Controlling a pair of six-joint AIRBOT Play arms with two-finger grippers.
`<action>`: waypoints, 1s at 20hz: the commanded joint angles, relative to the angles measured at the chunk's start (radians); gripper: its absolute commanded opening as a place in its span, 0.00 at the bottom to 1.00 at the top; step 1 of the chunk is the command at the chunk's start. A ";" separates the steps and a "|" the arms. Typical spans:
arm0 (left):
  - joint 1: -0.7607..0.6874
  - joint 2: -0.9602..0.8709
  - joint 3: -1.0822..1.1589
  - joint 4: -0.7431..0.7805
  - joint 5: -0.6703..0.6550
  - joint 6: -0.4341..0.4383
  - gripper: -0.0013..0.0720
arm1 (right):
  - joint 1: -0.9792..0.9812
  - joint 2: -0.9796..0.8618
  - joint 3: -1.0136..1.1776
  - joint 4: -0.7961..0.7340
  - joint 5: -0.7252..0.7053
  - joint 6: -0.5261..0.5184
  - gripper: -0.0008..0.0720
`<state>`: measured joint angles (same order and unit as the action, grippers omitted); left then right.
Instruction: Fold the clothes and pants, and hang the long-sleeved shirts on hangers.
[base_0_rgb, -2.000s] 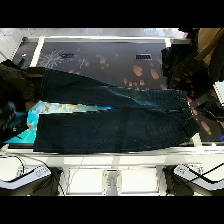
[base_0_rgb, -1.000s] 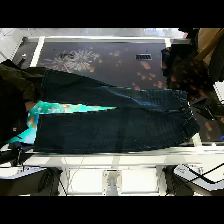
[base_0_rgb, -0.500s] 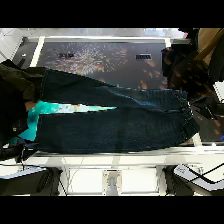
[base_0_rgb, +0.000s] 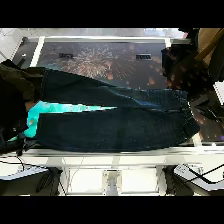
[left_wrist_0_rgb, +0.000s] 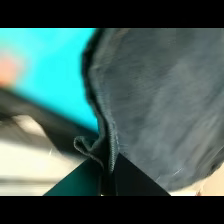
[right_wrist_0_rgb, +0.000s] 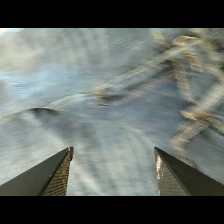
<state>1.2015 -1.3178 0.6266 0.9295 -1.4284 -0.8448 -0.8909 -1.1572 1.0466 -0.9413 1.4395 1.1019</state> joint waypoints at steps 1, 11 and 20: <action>-0.006 0.061 0.019 -0.138 -0.004 0.023 0.05 | -0.121 0.034 -0.042 -0.127 -0.015 -0.005 0.78; -0.167 0.095 0.018 -0.130 0.047 0.007 0.05 | -0.311 0.034 -0.403 -0.056 -0.274 -0.116 0.78; -0.167 0.095 0.019 -0.122 0.131 -0.004 0.05 | -0.241 -0.041 -0.403 0.029 -0.294 -0.172 0.78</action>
<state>1.0363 -1.2236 0.6441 0.8024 -1.3178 -0.8463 -1.1728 -1.1618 0.6464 -0.9463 1.1557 0.9543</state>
